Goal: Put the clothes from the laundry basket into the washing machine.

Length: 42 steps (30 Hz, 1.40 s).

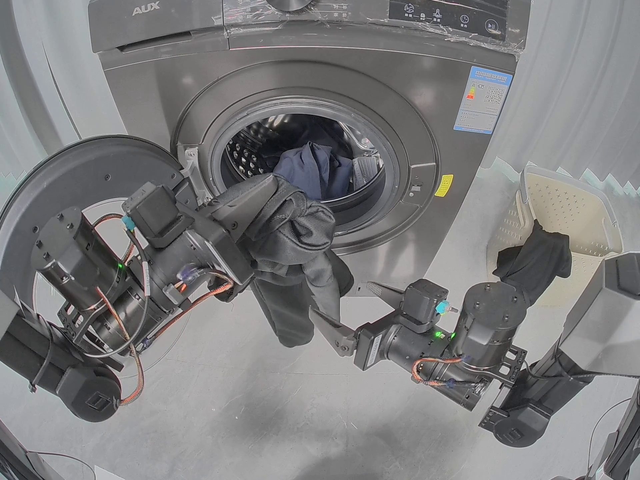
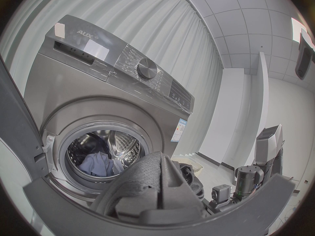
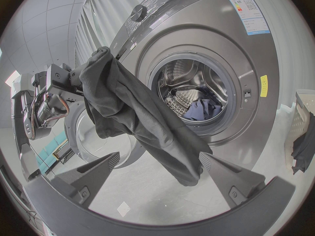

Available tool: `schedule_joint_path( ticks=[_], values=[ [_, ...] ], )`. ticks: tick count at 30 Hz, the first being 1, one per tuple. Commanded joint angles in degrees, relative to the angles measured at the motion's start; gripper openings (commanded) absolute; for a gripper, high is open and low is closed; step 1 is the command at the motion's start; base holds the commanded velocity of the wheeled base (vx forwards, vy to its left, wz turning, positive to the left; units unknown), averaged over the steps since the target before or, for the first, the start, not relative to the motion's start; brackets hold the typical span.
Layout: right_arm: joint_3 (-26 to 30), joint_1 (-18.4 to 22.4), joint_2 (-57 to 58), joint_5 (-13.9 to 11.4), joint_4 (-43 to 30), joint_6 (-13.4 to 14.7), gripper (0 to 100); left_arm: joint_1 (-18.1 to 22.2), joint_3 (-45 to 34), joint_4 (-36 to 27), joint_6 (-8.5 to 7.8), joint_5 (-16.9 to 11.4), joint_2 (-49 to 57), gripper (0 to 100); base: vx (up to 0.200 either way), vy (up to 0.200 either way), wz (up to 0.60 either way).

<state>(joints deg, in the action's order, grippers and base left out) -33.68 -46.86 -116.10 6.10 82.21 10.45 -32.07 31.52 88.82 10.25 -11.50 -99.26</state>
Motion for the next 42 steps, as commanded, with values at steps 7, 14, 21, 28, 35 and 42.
schedule_joint_path(
  ticks=[7,14,21,28,35,42],
  values=[
    [-2.7,0.37,-2.2,0.06,-0.21,-0.16,100,-0.01,0.2,0.04,0.03,-0.02,0.2,0,0.0,0.0,0.0],
    [-7.36,2.21,-7.21,-0.12,-0.04,-0.96,100,-0.45,0.03,0.04,0.03,-0.28,1.35,0,0.0,0.0,0.0],
    [-13.78,4.32,-11.51,-0.38,-0.39,-1.48,100,-0.71,-0.41,0.04,0.03,-0.63,2.14,0,0.0,0.0,0.0],
    [-14.75,6.52,-12.74,-0.91,-0.39,-2.01,100,-0.71,-0.5,0.04,0.03,-0.72,2.14,0,0.0,0.0,0.0],
    [-16.33,6.61,-14.24,-1.35,-0.39,-2.1,100,-0.71,-0.5,0.04,0.03,-0.81,2.14,0,0.0,0.0,0.0],
    [-19.14,5.9,-16.26,-1.44,-0.56,-2.19,100,-0.8,-0.59,0.04,0.03,-0.81,2.14,0,0.0,0.0,0.0]
  ],
)
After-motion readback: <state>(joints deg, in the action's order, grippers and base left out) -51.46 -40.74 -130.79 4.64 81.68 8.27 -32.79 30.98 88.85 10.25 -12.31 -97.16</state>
